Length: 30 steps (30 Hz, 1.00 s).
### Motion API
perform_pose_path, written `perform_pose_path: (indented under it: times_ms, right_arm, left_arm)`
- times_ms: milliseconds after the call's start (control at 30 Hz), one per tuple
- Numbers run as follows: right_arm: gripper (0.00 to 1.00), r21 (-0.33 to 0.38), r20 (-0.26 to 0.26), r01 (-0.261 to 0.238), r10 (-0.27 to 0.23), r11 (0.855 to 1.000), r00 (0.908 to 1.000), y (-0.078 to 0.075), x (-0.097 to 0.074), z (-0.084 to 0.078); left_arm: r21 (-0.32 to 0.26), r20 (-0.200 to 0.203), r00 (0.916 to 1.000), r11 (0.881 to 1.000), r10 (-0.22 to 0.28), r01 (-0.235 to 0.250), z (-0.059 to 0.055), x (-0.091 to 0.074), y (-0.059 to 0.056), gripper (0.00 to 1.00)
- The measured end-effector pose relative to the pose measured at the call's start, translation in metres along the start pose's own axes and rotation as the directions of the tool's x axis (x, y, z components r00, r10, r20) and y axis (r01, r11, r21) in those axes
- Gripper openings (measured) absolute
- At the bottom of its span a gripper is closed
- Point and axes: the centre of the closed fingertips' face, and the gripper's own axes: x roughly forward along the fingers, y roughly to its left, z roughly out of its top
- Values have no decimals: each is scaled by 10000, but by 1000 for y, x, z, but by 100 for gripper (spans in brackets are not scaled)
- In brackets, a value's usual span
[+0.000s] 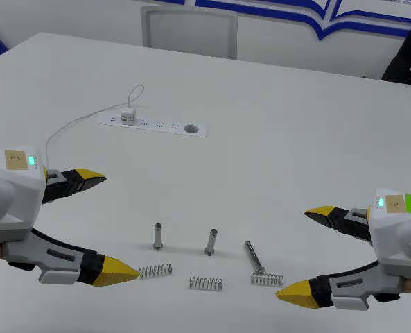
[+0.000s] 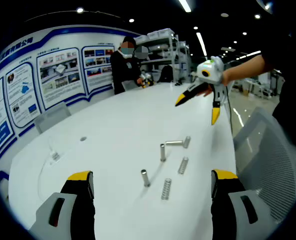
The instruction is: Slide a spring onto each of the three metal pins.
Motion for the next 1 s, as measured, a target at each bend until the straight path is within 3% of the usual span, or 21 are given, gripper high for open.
perform_pose_path:
  times_ms: [633,1000]
  right_arm:
    - [87,81,-92,-234,235,9997,9997,7,6,-3]
    - [85,70,-96,-388,388,9992,9992,11,11,-3]
  left_arm:
    - [-151,-14,9999,9998,-130,129,-2,1,-4,99]
    - [-195,-206,9997,9998,-90,86,-13,0,-8,100]
